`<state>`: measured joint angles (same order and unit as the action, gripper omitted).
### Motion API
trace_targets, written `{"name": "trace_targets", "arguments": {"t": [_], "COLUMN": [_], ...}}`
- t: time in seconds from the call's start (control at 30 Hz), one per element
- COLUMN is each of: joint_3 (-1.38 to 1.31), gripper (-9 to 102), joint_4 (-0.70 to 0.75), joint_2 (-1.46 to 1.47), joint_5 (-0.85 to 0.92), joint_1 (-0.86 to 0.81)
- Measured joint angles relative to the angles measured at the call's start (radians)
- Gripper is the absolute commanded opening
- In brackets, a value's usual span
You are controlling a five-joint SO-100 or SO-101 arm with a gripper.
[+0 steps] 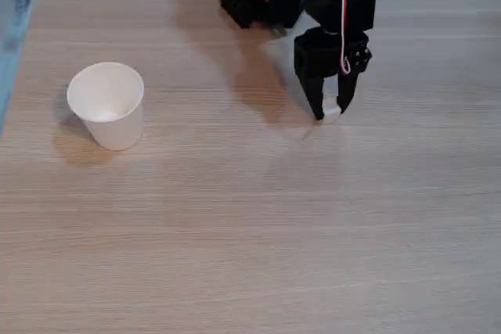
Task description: Grasp a block and put it in the bin.
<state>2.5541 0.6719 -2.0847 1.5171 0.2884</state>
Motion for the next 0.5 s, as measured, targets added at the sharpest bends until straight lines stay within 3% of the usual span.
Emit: {"name": "trace_targets", "arguments": {"t": [0.5], "joint_3": [-0.040], "gripper": [2], "joint_4": [0.058], "joint_2": [-0.044], "joint_5": [0.051], "joint_1": [-0.032]}}
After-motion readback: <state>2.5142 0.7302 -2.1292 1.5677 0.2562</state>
